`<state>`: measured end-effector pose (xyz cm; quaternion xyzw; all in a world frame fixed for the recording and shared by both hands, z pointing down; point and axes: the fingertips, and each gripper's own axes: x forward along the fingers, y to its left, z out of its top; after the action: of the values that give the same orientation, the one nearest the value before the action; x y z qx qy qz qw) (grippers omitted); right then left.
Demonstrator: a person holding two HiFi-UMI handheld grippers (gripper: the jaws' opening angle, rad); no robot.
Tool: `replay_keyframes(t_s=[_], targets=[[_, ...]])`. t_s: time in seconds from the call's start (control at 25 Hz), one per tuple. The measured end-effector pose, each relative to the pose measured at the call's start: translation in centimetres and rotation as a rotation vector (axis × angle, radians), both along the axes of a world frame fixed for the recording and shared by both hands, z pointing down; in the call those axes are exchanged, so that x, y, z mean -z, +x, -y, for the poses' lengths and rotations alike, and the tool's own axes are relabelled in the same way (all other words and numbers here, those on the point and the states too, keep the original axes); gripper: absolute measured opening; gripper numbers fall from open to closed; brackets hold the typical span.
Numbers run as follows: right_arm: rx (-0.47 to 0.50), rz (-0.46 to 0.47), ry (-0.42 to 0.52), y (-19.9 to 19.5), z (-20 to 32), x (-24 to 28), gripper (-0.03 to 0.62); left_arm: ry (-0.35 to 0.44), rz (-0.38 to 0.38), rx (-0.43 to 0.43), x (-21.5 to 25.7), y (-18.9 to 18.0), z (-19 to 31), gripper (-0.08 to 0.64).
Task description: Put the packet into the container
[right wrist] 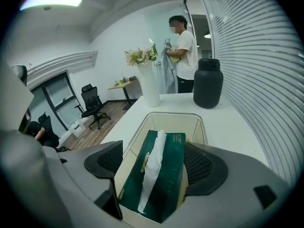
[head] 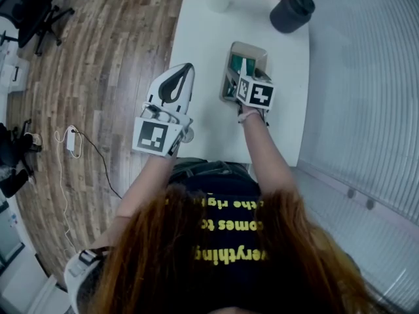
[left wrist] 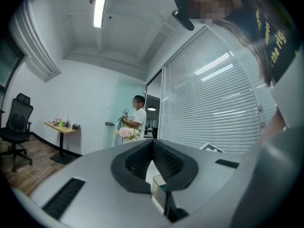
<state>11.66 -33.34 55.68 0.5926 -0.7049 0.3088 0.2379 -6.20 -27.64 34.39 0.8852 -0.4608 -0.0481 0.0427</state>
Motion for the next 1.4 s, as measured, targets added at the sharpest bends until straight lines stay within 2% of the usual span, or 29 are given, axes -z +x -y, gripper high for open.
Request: replay_keyframes(t_s=[0.2, 0.32, 0.36, 0.44, 0.8, 1.04, 1.28, 1.4], targets=[[-0.011, 0.007, 0.029, 0.4, -0.3, 0.2, 0.405, -0.007, 0.011, 0.001, -0.1, 0.1, -0.4, 0.002], [-0.007, 0.005, 0.049, 0.3, -0.5, 0.7, 0.376, 0.001, 0.005, -0.008, -0.1, 0.2, -0.7, 0.002], [-0.006, 0.007, 0.055, 0.3, -0.6, 0.9, 0.337, 0.0, 0.004, -0.008, 0.0, 0.2, -0.8, 0.002], [-0.005, 0.009, 0.071, 0.2, -0.8, 1.2, 0.201, -0.001, 0.004, -0.013, -0.1, 0.3, -1.0, 0.002], [0.035, 0.009, 0.108, -0.3, -0.9, 2.1, 0.06, 0.006, 0.001, -0.012, 0.2, 0.5, -0.9, 0.002], [0.063, 0.003, 0.149, -0.6, -0.7, 2.9, 0.028, 0.003, 0.0, 0.001, 0.4, 0.3, -0.7, 0.002], [0.075, 0.12, 0.225, -0.9, -0.4, 3.9, 0.025, -0.005, 0.013, 0.014, 0.3, 0.2, -0.7, 0.002], [0.086, 0.126, 0.283, -0.7, -0.2, 5.1, 0.025, -0.013, 0.021, 0.012, -0.1, 0.3, -0.6, 0.002]])
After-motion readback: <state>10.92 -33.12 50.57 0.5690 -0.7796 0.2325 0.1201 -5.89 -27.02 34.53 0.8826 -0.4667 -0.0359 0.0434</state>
